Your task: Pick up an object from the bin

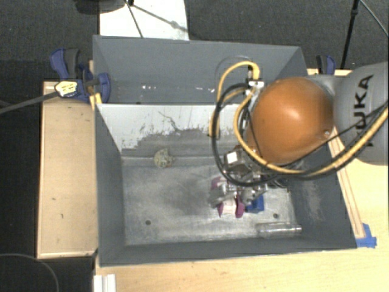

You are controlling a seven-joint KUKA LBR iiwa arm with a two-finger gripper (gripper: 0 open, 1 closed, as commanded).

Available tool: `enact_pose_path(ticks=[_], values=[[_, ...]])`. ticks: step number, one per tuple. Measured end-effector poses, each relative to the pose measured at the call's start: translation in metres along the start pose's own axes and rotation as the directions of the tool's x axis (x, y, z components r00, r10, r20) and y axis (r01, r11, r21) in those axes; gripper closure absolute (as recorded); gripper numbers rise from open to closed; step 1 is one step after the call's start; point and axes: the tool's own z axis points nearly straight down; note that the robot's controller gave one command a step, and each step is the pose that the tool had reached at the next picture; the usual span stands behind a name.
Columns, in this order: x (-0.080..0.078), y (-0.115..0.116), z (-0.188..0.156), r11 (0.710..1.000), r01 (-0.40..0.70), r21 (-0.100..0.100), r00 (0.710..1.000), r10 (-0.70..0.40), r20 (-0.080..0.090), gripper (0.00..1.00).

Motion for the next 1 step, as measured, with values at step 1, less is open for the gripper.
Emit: enact_pose_path(ticks=[1], values=[[0.0075, -0.0025, -0.0247, 1.0, -0.02, -0.004, 1.0, 0.02, 0.0, 1.0]])
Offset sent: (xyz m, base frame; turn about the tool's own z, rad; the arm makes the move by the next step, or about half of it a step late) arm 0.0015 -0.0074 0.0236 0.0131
